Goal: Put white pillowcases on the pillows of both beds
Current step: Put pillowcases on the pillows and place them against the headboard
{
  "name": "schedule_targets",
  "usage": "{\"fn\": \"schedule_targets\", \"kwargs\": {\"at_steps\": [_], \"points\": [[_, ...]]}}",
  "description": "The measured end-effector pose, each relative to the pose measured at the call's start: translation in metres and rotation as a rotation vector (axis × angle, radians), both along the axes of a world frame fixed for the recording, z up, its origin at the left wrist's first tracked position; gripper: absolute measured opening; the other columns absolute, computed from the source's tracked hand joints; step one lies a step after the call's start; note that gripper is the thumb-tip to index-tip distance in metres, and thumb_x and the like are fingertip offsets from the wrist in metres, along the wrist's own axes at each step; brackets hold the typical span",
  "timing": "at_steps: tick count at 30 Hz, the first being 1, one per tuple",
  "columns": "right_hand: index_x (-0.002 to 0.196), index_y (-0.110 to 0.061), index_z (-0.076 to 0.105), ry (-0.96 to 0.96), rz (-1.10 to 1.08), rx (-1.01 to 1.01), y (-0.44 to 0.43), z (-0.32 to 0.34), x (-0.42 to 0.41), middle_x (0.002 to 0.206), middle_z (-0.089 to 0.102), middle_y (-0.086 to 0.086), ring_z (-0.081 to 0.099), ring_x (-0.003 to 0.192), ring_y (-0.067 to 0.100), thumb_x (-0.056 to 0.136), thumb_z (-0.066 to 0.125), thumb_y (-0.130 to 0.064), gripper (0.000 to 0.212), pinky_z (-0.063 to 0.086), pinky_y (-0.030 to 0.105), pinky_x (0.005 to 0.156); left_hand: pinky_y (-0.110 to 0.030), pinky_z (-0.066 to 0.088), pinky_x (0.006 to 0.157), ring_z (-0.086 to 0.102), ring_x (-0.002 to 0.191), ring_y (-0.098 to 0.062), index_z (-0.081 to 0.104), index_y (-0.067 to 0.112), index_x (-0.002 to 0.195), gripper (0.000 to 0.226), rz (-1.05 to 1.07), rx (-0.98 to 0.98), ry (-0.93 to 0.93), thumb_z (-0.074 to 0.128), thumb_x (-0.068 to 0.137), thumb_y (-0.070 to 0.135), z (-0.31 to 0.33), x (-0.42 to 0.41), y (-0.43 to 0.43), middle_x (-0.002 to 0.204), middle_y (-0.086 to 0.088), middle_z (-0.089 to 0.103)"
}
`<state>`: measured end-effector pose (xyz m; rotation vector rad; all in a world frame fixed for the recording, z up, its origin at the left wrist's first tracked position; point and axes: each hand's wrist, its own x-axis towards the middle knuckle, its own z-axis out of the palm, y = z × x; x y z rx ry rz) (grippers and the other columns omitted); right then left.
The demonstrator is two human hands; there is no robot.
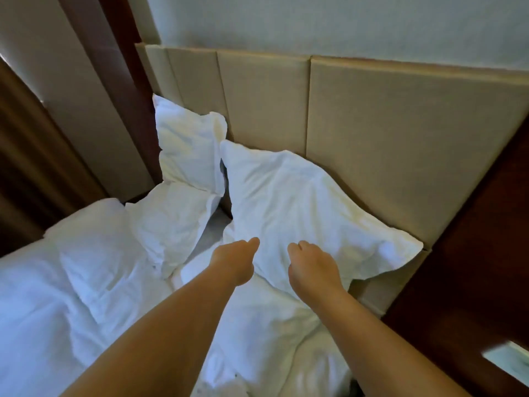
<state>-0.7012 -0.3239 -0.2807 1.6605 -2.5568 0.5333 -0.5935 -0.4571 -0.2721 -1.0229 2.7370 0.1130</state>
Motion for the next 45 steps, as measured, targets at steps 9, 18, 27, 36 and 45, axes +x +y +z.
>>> {"fn": "schedule_targets", "kwargs": {"at_steps": [9, 18, 27, 36, 45], "points": [[0.077, -0.007, 0.058, -0.179, 0.152, 0.378, 0.021, -0.158, 0.072, 0.082, 0.060, 0.011, 0.060, 0.075, 0.036, 0.066, 0.062, 0.002, 0.014, 0.033, 0.035, 0.055, -0.036, 0.044, 0.079, 0.060, 0.103, -0.027, 0.049, 0.016, 0.113, 0.021, 0.063, 0.229, -0.332, 0.046, 0.092, 0.016, -0.158, 0.084, 0.041, 0.114, -0.004, 0.054], [0.056, -0.011, 0.059, -0.261, 0.287, 0.577, 0.034, -0.296, 0.126, 0.055, 0.057, 0.007, 0.061, 0.051, 0.030, 0.027, 0.082, -0.002, 0.038, 0.043, 0.025, 0.039, -0.036, 0.045, 0.092, 0.051, 0.124, -0.021, 0.049, 0.023, 0.134, 0.054, 0.150, 0.375, -0.393, 0.060, 0.087, 0.047, -0.292, 0.107, 0.078, 0.135, 0.001, 0.047], [0.122, 0.000, 0.052, -0.249, 0.205, 0.707, 0.002, -0.328, 0.137, 0.125, 0.056, 0.017, 0.047, 0.119, 0.034, 0.091, 0.044, -0.003, 0.033, 0.041, 0.037, 0.095, -0.035, 0.051, 0.087, 0.058, 0.112, -0.024, 0.052, 0.017, 0.130, 0.039, 0.133, 0.184, -0.328, 0.054, 0.091, 0.018, -0.333, 0.099, 0.083, 0.127, -0.005, 0.050], [0.125, 0.002, 0.053, -0.210, 0.127, 0.740, 0.000, -0.327, 0.144, 0.127, 0.055, 0.021, 0.048, 0.118, 0.036, 0.089, 0.042, 0.002, 0.037, 0.042, 0.038, 0.096, -0.032, 0.047, 0.069, 0.062, 0.104, -0.026, 0.048, 0.016, 0.134, 0.047, -0.009, 0.188, -0.273, 0.058, 0.088, 0.017, -0.340, 0.106, 0.079, 0.128, -0.007, 0.047], [0.115, -0.001, 0.059, -0.356, -0.019, 0.655, 0.008, -0.295, 0.159, 0.120, 0.056, 0.022, 0.052, 0.110, 0.036, 0.097, 0.039, -0.012, 0.029, 0.038, 0.034, 0.076, -0.034, 0.043, 0.068, 0.063, 0.104, -0.027, 0.036, 0.020, 0.142, 0.053, -0.057, 0.200, -0.155, 0.050, 0.091, 0.016, -0.312, 0.137, 0.093, 0.133, 0.001, 0.049]]}}
